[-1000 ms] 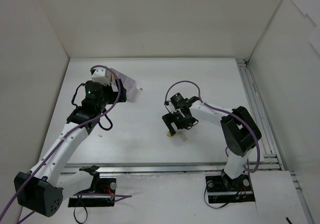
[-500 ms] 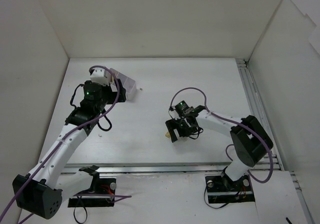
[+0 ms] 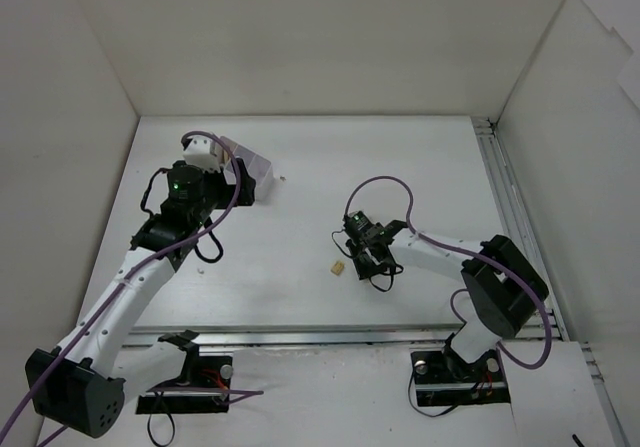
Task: Sort the stationery into containers
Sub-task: Pick up the stationery from the center of the board.
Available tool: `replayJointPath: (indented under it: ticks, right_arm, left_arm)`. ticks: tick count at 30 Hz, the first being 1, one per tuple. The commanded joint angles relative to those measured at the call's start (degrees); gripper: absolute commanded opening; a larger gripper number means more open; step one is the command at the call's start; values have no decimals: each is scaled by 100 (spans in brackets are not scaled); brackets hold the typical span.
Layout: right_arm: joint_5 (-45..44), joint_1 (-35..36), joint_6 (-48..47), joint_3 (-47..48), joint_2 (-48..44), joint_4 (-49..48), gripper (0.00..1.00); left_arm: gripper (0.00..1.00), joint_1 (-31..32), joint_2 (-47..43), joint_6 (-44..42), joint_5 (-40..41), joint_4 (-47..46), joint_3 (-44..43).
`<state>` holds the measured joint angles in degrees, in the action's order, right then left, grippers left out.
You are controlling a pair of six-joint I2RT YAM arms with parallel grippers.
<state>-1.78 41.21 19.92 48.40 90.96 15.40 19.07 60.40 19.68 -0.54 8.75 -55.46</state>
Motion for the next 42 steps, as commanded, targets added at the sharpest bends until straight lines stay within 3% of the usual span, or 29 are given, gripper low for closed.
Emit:
replayJointPath:
  ticks: [1, 8, 13, 16, 20, 27, 33, 42]
  right_arm:
    - [-358, 150, 222, 170, 54, -2, 13]
    - [-218, 352, -13, -164, -1157, -80, 1]
    - [134, 361, -506, -401, -2132, -756, 1]
    - [783, 379, -866, -472, -2502, -1273, 1]
    - [1171, 396, -1104, -446, -2627, -1838, 3]
    - [1233, 414, -1245, -86, -2276, -2049, 3]
    - [1189, 467, -1351, 151, -2249, -2330, 4]
    - [1145, 572, -1553, 441, -2004, -2463, 5]
  left_arm:
    - [100, -9, -230, -87, 27, -252, -26]
    - [100, -9, -389, 0, -341, -295, 27]
    - [100, 44, -301, 308, -1167, -444, 149]
    - [100, 175, -143, 606, -1948, -646, 176]
    - [100, 526, 147, 923, -2618, -831, 167]
    - [100, 1273, 709, 1161, -2223, -1008, -52]
    - [98, 1468, 1236, 1398, -1977, -1104, -158]
    - [86, 1573, 1896, 1495, -2021, -946, -544]
